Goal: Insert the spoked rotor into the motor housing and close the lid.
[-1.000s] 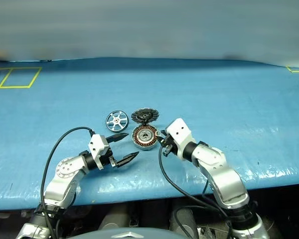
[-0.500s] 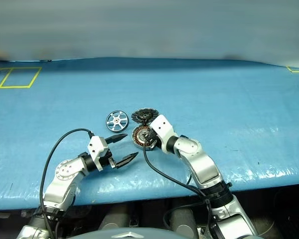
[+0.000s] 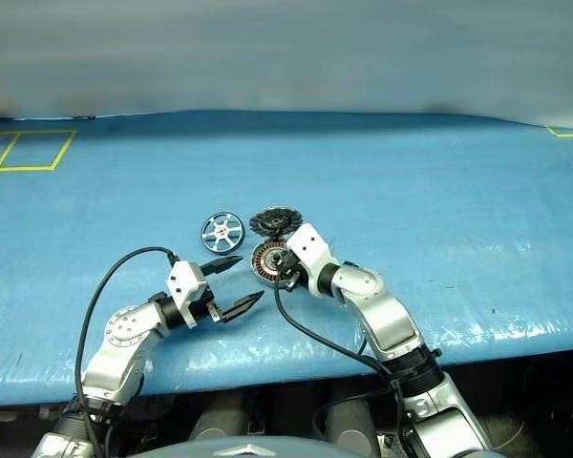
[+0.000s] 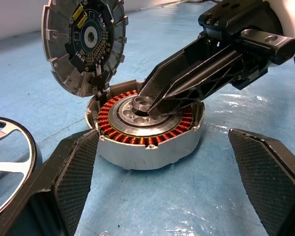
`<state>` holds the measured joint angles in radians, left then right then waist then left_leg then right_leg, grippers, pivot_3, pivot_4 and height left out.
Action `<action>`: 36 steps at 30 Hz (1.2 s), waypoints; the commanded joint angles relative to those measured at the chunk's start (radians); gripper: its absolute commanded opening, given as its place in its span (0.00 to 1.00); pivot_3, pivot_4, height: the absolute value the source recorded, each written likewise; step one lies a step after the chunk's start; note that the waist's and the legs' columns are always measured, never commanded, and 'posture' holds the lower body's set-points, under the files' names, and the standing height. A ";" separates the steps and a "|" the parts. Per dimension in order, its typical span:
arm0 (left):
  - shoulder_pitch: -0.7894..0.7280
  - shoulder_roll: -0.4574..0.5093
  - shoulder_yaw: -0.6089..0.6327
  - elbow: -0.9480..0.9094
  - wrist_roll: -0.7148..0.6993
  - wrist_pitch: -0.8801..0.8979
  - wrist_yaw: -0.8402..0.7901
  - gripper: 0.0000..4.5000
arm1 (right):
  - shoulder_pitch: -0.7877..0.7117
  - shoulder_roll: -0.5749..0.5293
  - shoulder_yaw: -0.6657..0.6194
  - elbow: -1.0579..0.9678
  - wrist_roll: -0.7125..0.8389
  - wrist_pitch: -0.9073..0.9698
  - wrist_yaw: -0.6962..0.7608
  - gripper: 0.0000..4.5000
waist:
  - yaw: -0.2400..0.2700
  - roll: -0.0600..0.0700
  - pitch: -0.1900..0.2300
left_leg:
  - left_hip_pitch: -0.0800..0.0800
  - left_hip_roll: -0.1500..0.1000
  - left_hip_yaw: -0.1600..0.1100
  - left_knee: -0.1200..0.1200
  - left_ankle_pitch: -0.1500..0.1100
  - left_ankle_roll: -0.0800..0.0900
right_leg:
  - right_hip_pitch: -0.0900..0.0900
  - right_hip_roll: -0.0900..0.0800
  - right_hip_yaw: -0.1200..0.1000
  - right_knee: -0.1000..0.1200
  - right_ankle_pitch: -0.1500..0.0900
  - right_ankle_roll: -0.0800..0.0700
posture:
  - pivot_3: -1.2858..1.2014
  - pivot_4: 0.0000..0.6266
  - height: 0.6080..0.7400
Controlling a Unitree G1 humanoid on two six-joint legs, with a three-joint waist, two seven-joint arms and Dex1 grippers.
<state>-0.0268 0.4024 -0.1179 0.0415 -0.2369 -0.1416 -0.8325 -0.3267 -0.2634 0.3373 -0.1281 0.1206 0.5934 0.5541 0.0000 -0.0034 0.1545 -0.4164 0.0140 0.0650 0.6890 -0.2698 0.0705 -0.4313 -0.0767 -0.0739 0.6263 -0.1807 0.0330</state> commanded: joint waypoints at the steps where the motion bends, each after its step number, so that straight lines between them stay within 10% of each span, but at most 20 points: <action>1: -0.001 0.007 0.014 -0.026 0.007 -0.026 0.005 1.00 | -0.007 0.002 -0.002 -0.013 -0.002 -0.018 0.007 0.17 | -0.001 0.000 0.000 | 0.000 0.000 0.000 0.000 0.000 0.000 | 0.000 0.000 0.000 0.000 0.000 0.000 | 0.52 0.24 1.00; 22: 0.013 0.007 0.011 -0.042 0.014 -0.025 0.021 1.00 | -0.025 0.011 -0.009 0.017 -0.013 -0.022 0.011 0.17 | -0.008 0.000 0.000 | 0.001 0.000 0.000 0.000 0.000 0.000 | 0.001 0.000 0.000 0.000 0.000 0.000 | 0.52 0.24 1.00; 29: 0.018 0.011 0.009 -0.044 0.022 -0.024 0.028 1.00 | -0.024 0.018 -0.012 -0.001 -0.016 -0.030 0.009 0.75 | -0.008 0.000 0.000 | 0.001 0.000 0.000 0.000 0.000 0.000 | 0.001 0.000 0.000 0.000 0.000 0.000 | 0.52 0.24 1.00; 36: 0.017 0.009 0.011 -0.041 0.030 -0.025 0.030 1.00 | -0.029 0.025 -0.020 -0.020 -0.008 -0.033 0.012 0.75 | -0.009 0.000 0.000 | 0.001 0.000 0.000 0.000 0.000 0.000 | 0.000 0.000 0.000 0.000 0.000 0.000 | 0.52 0.24 1.00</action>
<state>-0.0110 0.4055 -0.1180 0.0403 -0.2046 -0.1440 -0.8065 -0.3393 -0.2442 0.3365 -0.1053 0.1022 0.5740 0.5665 -0.0085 -0.0034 0.1544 -0.4156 0.0139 0.0650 0.6890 -0.2698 0.0704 -0.4308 -0.0770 -0.0737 0.6265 -0.1806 0.0329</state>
